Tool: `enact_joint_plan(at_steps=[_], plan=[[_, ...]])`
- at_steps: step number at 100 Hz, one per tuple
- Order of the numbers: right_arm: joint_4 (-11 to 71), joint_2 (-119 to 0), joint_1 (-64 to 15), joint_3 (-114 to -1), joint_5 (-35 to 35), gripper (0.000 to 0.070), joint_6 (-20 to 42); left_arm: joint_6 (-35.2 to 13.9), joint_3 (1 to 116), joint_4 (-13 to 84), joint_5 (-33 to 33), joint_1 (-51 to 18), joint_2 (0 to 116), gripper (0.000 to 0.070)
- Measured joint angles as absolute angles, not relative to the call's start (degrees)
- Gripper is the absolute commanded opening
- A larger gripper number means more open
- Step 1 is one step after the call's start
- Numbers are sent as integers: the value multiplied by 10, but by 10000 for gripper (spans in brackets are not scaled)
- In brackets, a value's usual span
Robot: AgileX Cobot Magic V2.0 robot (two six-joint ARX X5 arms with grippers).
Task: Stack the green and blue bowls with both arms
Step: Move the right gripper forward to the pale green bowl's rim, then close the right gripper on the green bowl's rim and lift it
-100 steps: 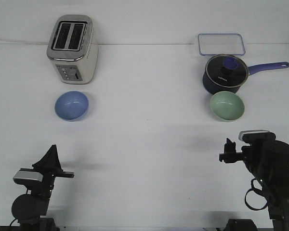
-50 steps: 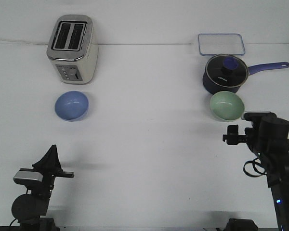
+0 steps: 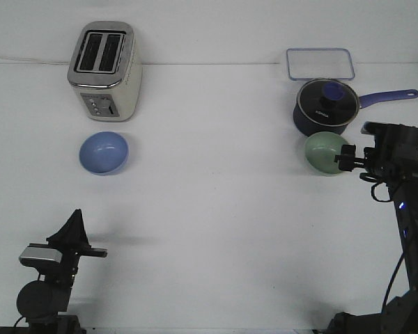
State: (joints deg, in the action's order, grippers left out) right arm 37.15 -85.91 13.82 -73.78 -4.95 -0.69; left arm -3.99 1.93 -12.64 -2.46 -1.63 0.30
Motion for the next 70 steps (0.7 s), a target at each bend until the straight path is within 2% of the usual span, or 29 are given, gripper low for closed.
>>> enact_joint_plan(at_steps=[41, 70], plan=[[305, -970, 144, -738, -76, 514, -11, -40, 19, -127, -25, -16, 3, 10], [297, -1016, 144, -738, -79, 499, -11, -40, 19, -126, -25, -16, 3, 10]])
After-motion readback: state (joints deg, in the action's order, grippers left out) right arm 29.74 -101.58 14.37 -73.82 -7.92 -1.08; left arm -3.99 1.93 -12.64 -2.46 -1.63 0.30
